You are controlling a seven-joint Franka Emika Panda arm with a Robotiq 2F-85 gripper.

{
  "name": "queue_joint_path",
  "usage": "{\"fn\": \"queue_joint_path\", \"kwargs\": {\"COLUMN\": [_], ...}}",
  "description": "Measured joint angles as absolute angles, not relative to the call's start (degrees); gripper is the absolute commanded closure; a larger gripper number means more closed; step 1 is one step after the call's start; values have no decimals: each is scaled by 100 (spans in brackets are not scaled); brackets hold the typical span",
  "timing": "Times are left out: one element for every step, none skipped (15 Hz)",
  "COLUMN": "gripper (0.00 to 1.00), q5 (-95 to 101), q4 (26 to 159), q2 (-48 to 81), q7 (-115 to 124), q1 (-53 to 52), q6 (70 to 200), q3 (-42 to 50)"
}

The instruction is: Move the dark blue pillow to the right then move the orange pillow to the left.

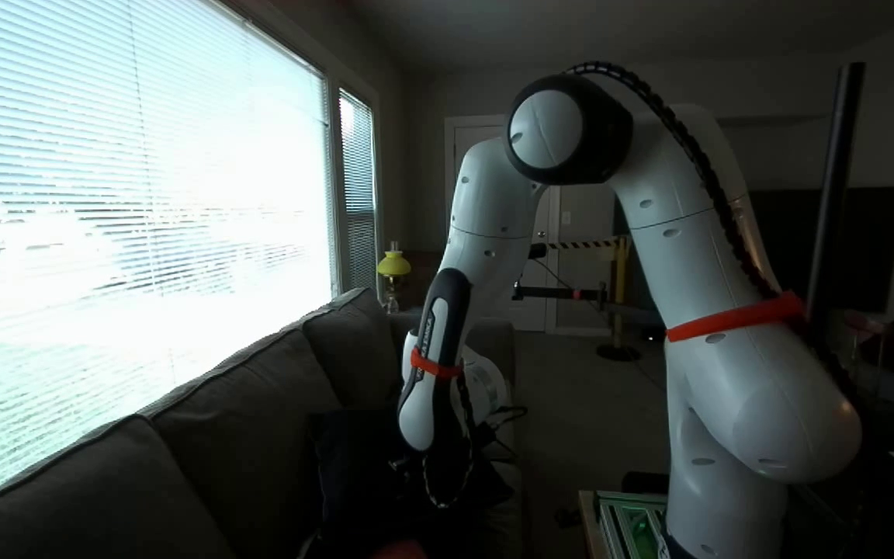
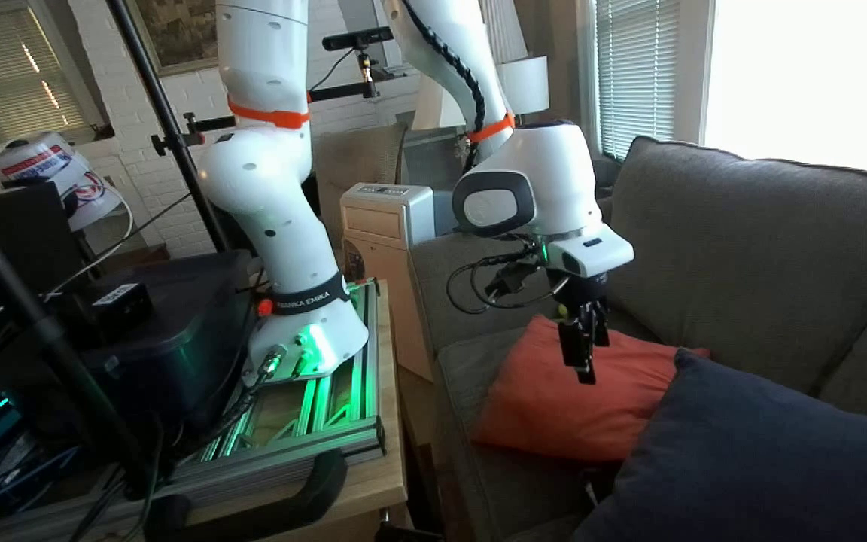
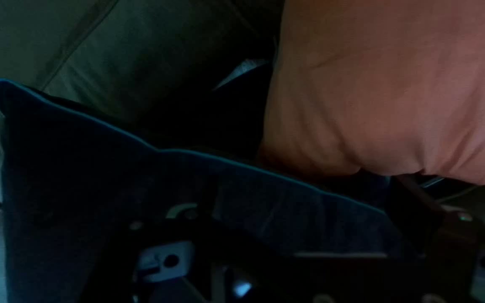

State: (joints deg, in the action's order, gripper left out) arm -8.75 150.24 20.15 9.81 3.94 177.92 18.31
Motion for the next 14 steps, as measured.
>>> {"fn": "queue_joint_path", "kwargs": {"gripper": [0, 0, 0, 0, 0, 0, 0, 0, 0, 0, 0, 0, 0, 0], "q5": [-894, -975, -1120, -1300, -1470, -1611, -1728, -1810, -1874, -1905, -1915, -1915, -1915, -1915], "q4": [15002, 14971, 14925, 14862, 14792, 14715, 14640, 14559, 14468, 14375, 14276, 14179, 14087, 14011], "q2": [2227, 2465, 2695, 2921, 3125, 3300, 3447, 3564, 3661, 3734, 3791, 3839, 3885, 3930], "q7": [1248, 1520, 1768, 2012, 2231, 2420, 2570, 2674, 2727, 2759, 2768, 2764, 2733, 2699], "q1": [116, -138, -346, -528, -675, -769, -817, -818, -776, -714, -618, -482, -347, -250], "q6": [17959, 18060, 18108, 18115, 18115, 18115, 18115, 18115, 18115, 18115, 18116, 18124, 18125, 18125], "q3": [2116, 2338, 2476, 2561, 2591, 2568, 2508, 2423, 2302, 2187, 2053, 1894, 1754, 1670]}}
